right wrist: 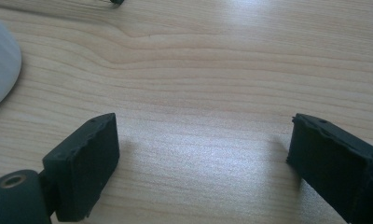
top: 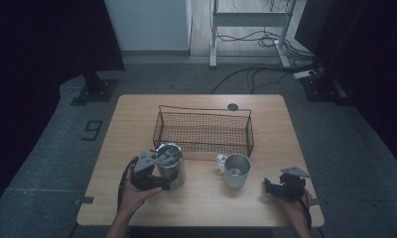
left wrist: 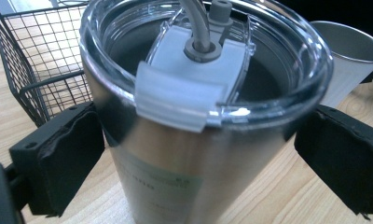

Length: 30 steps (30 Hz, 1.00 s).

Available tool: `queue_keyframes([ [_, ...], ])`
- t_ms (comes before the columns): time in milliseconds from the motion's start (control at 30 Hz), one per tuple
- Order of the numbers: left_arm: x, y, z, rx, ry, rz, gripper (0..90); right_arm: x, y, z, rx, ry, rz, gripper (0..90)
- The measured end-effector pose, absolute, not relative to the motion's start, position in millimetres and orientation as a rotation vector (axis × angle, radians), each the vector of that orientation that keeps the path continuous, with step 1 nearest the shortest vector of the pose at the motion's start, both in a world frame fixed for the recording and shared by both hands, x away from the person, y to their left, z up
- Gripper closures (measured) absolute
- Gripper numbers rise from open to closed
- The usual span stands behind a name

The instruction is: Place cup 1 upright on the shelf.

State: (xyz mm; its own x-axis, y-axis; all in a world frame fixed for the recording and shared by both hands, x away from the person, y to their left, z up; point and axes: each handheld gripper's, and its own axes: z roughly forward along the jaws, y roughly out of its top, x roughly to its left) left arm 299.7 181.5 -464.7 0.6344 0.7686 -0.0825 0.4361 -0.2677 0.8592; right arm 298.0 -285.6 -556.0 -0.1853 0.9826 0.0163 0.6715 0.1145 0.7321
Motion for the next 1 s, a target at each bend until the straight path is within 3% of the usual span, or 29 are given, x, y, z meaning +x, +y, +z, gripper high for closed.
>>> queue_keyframes([
  [1000, 317, 164, -472, 1.887, 0.933, 0.527, 3.7, 298, -286, -556, 1.598, 1.915, 0.849, 9.4],
])
